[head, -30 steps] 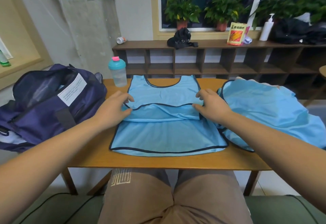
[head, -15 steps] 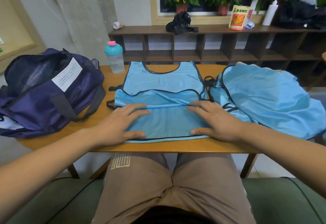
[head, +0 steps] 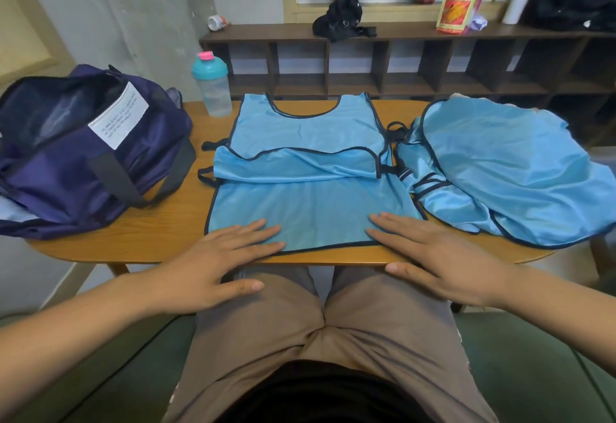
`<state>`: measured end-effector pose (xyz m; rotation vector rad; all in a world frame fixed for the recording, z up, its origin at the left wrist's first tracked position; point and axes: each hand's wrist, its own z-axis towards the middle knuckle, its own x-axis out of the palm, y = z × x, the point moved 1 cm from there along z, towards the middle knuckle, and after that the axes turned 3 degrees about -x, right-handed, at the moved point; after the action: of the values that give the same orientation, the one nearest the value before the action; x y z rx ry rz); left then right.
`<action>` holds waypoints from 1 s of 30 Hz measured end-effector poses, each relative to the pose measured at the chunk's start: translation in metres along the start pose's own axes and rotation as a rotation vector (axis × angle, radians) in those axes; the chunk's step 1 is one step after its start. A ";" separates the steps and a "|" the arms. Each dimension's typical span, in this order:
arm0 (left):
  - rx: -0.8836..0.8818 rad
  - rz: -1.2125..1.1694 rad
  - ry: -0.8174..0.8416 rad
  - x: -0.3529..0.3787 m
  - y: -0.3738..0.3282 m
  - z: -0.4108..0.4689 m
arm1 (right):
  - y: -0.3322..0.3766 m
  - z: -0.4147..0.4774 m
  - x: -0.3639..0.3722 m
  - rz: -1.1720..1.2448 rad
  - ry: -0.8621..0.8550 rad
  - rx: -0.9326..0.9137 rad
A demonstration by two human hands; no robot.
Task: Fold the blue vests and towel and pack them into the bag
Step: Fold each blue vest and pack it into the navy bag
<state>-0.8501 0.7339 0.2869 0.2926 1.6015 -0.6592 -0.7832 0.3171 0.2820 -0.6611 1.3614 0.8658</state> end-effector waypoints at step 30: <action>-0.573 -0.014 -0.422 -0.091 0.123 0.137 | -0.092 0.151 -0.048 0.093 -0.270 0.509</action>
<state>-0.6557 0.7715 0.3426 -0.2674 1.3148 -0.2264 -0.6233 0.3858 0.3398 -0.0845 1.3005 0.6165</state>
